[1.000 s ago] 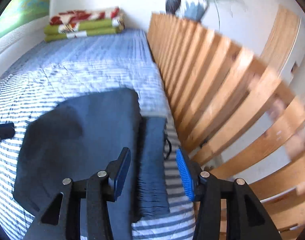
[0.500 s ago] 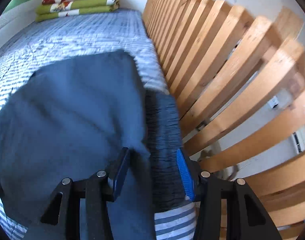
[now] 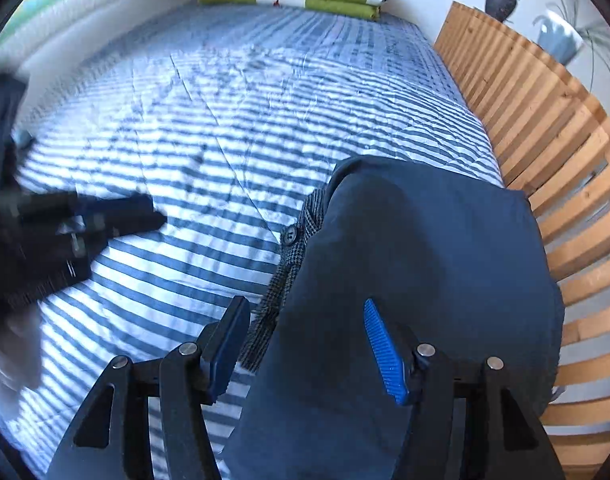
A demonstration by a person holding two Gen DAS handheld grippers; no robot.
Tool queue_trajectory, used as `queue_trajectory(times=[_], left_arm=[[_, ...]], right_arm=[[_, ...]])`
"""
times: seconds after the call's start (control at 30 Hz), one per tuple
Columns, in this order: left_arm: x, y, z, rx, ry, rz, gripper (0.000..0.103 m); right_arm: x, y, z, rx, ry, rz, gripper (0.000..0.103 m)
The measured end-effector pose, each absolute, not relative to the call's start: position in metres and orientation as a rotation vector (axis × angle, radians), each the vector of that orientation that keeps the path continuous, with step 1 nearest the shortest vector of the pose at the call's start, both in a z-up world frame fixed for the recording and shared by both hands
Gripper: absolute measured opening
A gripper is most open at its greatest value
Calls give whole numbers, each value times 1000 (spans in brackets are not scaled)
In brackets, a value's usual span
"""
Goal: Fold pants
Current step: 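Carry the trouser bundle with both grippers onto the folded garment stack by the headboard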
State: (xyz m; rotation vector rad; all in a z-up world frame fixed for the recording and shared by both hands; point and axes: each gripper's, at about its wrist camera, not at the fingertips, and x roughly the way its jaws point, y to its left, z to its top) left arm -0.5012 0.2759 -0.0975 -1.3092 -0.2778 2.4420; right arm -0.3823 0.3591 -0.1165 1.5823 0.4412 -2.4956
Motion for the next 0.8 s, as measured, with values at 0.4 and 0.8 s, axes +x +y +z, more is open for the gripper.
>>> queue_trajectory(times=[0.4, 0.8], left_arm=[[-574, 346, -113, -1267, -250, 2265, 21], [-620, 413, -109, -1220, -280, 2222, 2]], right_arm=[[-391, 420, -82, 1642, 255, -2471, 4], [-399, 449, -62, 1600, 202, -2505, 4]])
